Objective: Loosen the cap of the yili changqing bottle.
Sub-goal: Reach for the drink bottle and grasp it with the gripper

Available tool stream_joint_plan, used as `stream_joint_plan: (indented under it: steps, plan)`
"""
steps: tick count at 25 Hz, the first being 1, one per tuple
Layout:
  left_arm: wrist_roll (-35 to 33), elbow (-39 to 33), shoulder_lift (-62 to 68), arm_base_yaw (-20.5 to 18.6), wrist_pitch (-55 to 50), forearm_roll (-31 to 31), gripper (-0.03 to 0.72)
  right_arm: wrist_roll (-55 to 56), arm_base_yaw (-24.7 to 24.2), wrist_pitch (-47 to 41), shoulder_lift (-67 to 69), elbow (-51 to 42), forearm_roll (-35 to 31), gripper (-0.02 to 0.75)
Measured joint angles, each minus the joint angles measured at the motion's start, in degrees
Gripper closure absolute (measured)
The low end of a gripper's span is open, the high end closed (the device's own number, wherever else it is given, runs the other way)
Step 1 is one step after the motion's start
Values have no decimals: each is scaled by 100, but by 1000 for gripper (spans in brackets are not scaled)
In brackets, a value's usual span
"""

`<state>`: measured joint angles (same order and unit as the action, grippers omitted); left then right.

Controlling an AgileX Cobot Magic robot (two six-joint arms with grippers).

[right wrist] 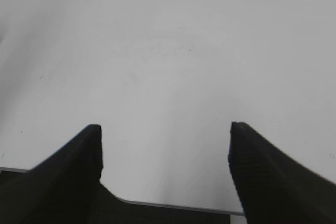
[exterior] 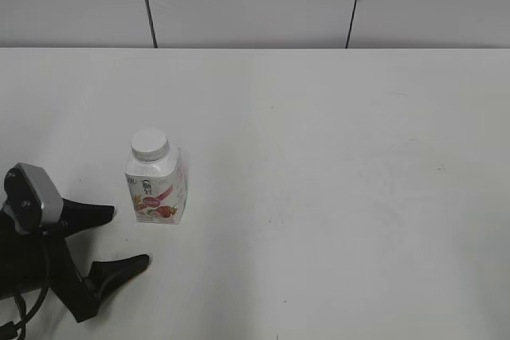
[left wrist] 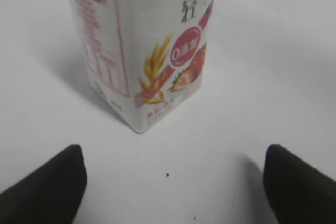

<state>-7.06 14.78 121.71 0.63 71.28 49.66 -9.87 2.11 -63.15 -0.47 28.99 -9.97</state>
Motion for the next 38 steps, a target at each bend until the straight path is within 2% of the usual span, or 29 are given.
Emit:
stream_joint_plan:
  steps: [8,15,25,38]
  plan:
    - [85,90,-211,2,-154,-5,99,0,0,0,0,0,0,152]
    - [560,345,-442,2,-175,77,101,0,0,0,0,0,0,152]
    - [1211,1341,-401,2,-192,870,102,0,0,0,0,0,0,152]
    - [1373,1481,-27,2,-186,1362,102,0,0,0,0,0,0,152]
